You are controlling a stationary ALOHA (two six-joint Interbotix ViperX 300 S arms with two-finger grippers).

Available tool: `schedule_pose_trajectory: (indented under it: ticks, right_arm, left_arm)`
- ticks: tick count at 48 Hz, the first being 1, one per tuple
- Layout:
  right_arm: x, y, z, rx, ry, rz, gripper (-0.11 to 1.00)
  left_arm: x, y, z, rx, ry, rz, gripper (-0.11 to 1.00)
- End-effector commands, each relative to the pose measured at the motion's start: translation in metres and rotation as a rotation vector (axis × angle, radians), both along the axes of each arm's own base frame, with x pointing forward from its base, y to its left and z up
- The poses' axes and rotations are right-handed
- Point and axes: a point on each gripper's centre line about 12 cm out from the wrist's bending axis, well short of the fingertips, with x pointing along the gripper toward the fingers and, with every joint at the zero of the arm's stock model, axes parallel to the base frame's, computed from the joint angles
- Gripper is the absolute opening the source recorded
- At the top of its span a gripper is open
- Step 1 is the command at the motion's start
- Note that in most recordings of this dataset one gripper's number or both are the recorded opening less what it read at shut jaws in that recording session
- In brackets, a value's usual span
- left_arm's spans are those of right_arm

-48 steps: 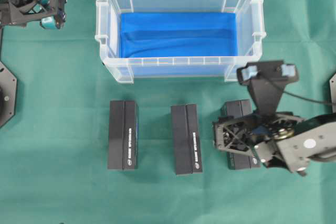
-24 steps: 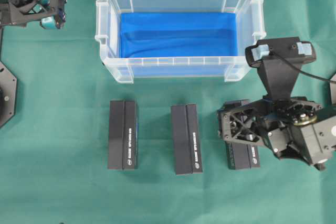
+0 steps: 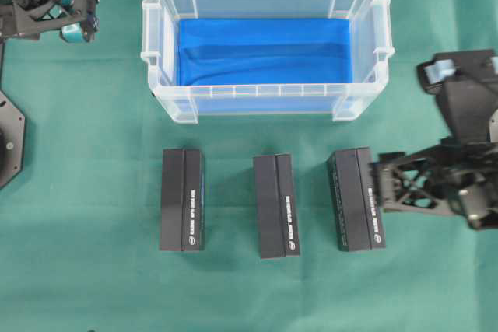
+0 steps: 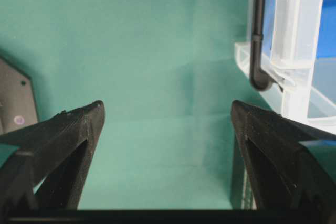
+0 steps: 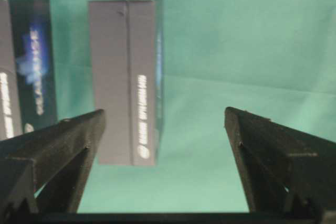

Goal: Take out the box from the case.

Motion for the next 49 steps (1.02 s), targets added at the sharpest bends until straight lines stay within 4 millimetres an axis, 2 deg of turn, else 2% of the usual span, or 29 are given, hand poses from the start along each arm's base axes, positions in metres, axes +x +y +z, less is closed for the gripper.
schedule_pose_trajectory:
  ticks: [1, 8, 18, 24, 31, 49]
  right_arm:
    - [-0.013, 0.0, 0.012, 0.025, -0.03, 0.01, 0.93]
    - [-0.024, -0.002, 0.015, 0.038, -0.034, 0.015, 0.93]
    - [-0.025, -0.006, 0.016, 0.036, -0.036, 0.019, 0.93]
    - [-0.026, -0.016, 0.016, 0.029, -0.039, 0.011, 0.93]
    - [-0.031, -0.035, 0.018, 0.02, -0.037, 0.02, 0.93]
    - [-0.046, -0.102, 0.021, -0.022, -0.009, 0.017, 0.93]
  left_arm:
    - [-0.001, 0.0, 0.006, 0.008, -0.023, 0.0, 0.96]
    - [-0.001, -0.001, 0.006, 0.006, -0.021, 0.0, 0.96]
    - [-0.001, -0.001, 0.006, 0.005, -0.02, 0.002, 0.96]
    - [-0.001, -0.001, 0.006, 0.006, -0.021, 0.002, 0.96]
    - [-0.001, -0.001, 0.006, 0.006, -0.021, 0.002, 0.96]
    - [-0.001, -0.001, 0.006, 0.004, -0.017, 0.003, 0.96]
